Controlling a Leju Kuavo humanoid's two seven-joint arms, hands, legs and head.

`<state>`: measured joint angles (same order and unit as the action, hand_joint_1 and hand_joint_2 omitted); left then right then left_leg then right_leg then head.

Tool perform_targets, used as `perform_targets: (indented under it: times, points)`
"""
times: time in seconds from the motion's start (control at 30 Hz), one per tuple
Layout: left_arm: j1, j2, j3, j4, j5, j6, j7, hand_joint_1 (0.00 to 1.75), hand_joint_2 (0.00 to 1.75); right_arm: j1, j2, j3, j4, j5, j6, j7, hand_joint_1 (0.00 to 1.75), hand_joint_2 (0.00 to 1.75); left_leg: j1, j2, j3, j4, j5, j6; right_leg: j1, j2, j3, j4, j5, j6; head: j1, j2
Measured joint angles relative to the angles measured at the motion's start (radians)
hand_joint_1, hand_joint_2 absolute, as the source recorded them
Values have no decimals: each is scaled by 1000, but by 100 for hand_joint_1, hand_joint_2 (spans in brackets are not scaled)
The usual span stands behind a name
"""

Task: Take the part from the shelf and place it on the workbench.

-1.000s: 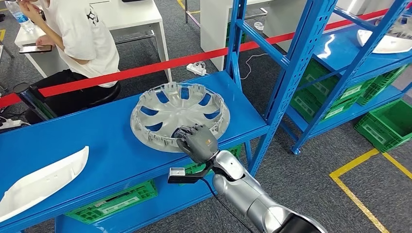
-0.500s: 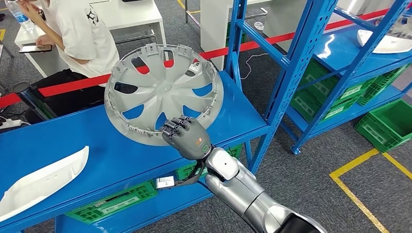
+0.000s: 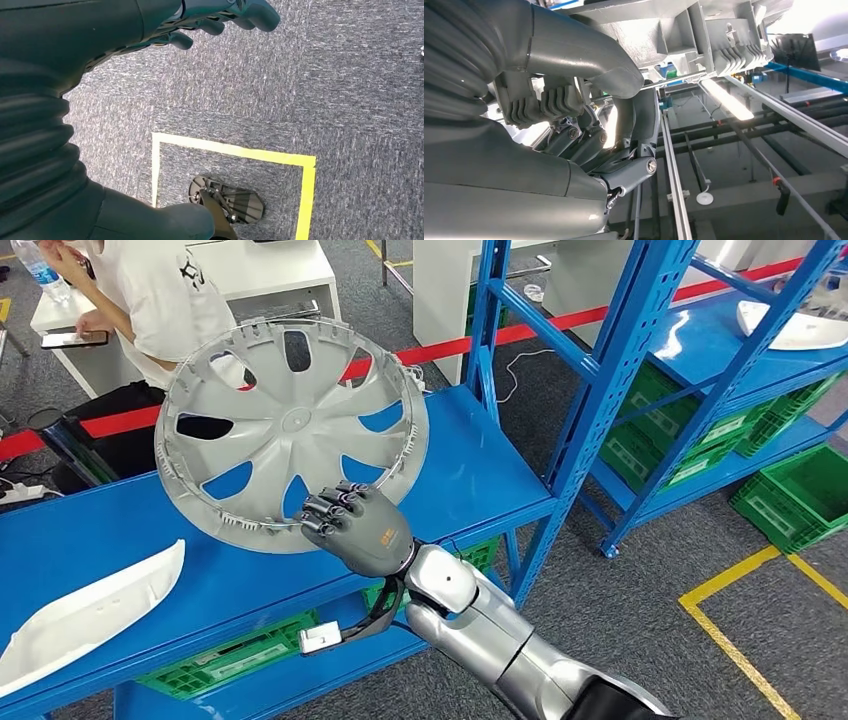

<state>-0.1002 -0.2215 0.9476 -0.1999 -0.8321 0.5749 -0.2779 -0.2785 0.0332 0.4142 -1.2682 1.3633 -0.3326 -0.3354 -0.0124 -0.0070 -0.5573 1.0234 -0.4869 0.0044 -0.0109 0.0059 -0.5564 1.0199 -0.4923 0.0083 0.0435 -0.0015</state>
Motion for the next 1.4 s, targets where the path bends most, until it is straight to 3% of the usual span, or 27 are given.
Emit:
perform_targets:
  times: [0.07,0.1,0.2,0.23,0.27,0.3,0.37,0.43,0.53,0.57,0.63,0.7,0.73,0.77,0.8,0.9,0.97,1.07,1.13,1.2,1.23,1.27,1.3,1.33,1.4]
  points:
    - [0,-1,3,0,10,0,1,0,175,-1,0,7,-9,-9,4,0,175,175,5,2,2,-12,12,8,-1,0,-7,16,-13,7,1,0]
    - [0,-2,7,0,16,0,1,0,175,-3,0,9,-11,-13,5,0,175,175,9,4,2,-18,18,13,0,-1,-22,48,-37,9,4,0]
    - [0,-3,17,0,31,0,2,0,175,-5,-1,13,-12,-25,6,-1,175,175,11,7,-8,-19,25,17,-4,-1,-105,229,-128,16,9,0]
    - [1,-3,20,0,35,0,2,0,175,-5,-1,15,-12,-29,6,0,175,175,12,7,-12,-16,26,16,-6,-2,-122,268,-135,18,9,0]
    - [2,-3,24,1,38,0,2,0,175,-5,-2,16,-11,-32,6,0,175,175,14,7,-17,-12,27,15,-9,-2,-122,271,-121,20,9,0]
    - [2,-3,28,1,41,0,3,0,175,-5,-2,17,-11,-33,6,0,175,175,17,7,-21,-6,27,12,-12,-2,-103,235,-92,23,9,0]
    - [2,-4,33,1,44,0,3,0,175,-8,-3,20,-11,-35,6,0,175,175,21,5,-33,7,25,0,-16,-2,-38,109,-38,28,10,0]
    - [1,-4,36,2,45,0,2,0,175,-10,-4,23,-11,-36,5,0,175,175,20,2,-45,19,27,-17,-15,4,-11,44,-22,18,10,0]
    - [3,-3,43,2,47,-3,-1,0,175,-11,-5,26,-11,-37,6,1,175,175,20,-1,-55,22,35,-41,-13,8,-25,41,-17,-12,10,0]
    - [3,-3,45,2,49,-6,-4,0,175,-11,-4,26,-11,-38,6,2,175,175,21,0,-62,31,24,-47,-13,6,-31,40,-10,-21,9,0]
    - [4,-3,48,2,54,-16,-13,0,175,-12,-4,26,-11,-39,6,2,175,175,23,2,-91,102,-36,-56,-14,4,-44,38,3,-36,8,0]
    - [3,-4,49,2,56,-24,-23,0,175,-11,-5,26,-11,-40,6,5,175,175,23,2,-134,228,-113,-60,-11,2,-61,38,16,-41,7,0]
    - [3,-4,49,2,57,-26,-27,0,175,-10,-5,27,-11,-41,7,7,175,175,23,2,-145,274,-133,-60,-8,1,-71,38,23,-42,7,0]
    - [3,-4,50,2,58,-28,-30,0,175,-9,-6,27,-10,-41,7,9,175,175,22,2,-139,288,-134,-58,-6,1,-80,39,31,-43,7,0]
    - [3,-4,51,2,59,-29,-32,0,175,-8,-6,27,-10,-42,8,11,175,175,22,2,-114,265,-118,-53,-3,0,-89,39,38,-43,7,0]
    - [-1,-2,54,1,60,-32,-32,0,175,-6,-7,27,-10,-43,12,16,175,175,13,2,20,68,-67,-33,1,0,-108,39,59,-36,8,0]
    - [-4,-1,56,1,60,-33,-29,0,175,-4,-8,27,-10,-44,17,22,175,175,5,2,55,2,-61,-25,-1,-1,-110,34,74,-24,8,0]
    - [-4,-2,57,1,57,-33,-22,0,175,7,-11,27,-11,-43,23,31,175,175,4,5,41,-11,-31,-7,-3,-2,-114,27,84,-4,7,0]
    - [-4,-3,57,2,51,-30,-16,0,175,18,-15,27,-15,-42,26,35,175,175,11,9,25,-21,-5,6,-3,-1,-135,78,21,4,10,0]
    - [-2,-4,57,2,44,-27,-11,0,175,33,-22,27,-20,-40,32,39,175,175,11,10,-1,-20,16,11,-4,-1,-166,196,-75,10,15,0]
    - [-1,-5,57,2,40,-27,-9,0,175,41,-25,27,-22,-39,35,43,175,175,11,11,-15,-18,26,12,-4,-2,-175,254,-101,12,16,0]
    - [0,-6,57,2,37,-27,-8,0,175,50,-29,27,-25,-37,38,48,175,175,11,11,-30,-14,35,11,-4,-2,-173,288,-104,14,16,0]
    - [0,-6,57,2,35,-26,-8,0,175,59,-32,28,-27,-37,41,52,175,175,11,12,-46,-10,44,10,-4,-2,-154,288,-89,14,16,0]
    - [0,-7,57,2,33,-25,-8,0,175,65,-36,28,-30,-38,43,55,175,175,12,12,-61,-4,51,8,-4,-2,-116,249,-64,14,16,0]
    - [0,-9,57,2,31,-20,-10,0,175,73,-43,28,-40,-43,47,54,175,175,11,12,-86,11,62,0,-2,-3,-18,115,-46,9,17,0]
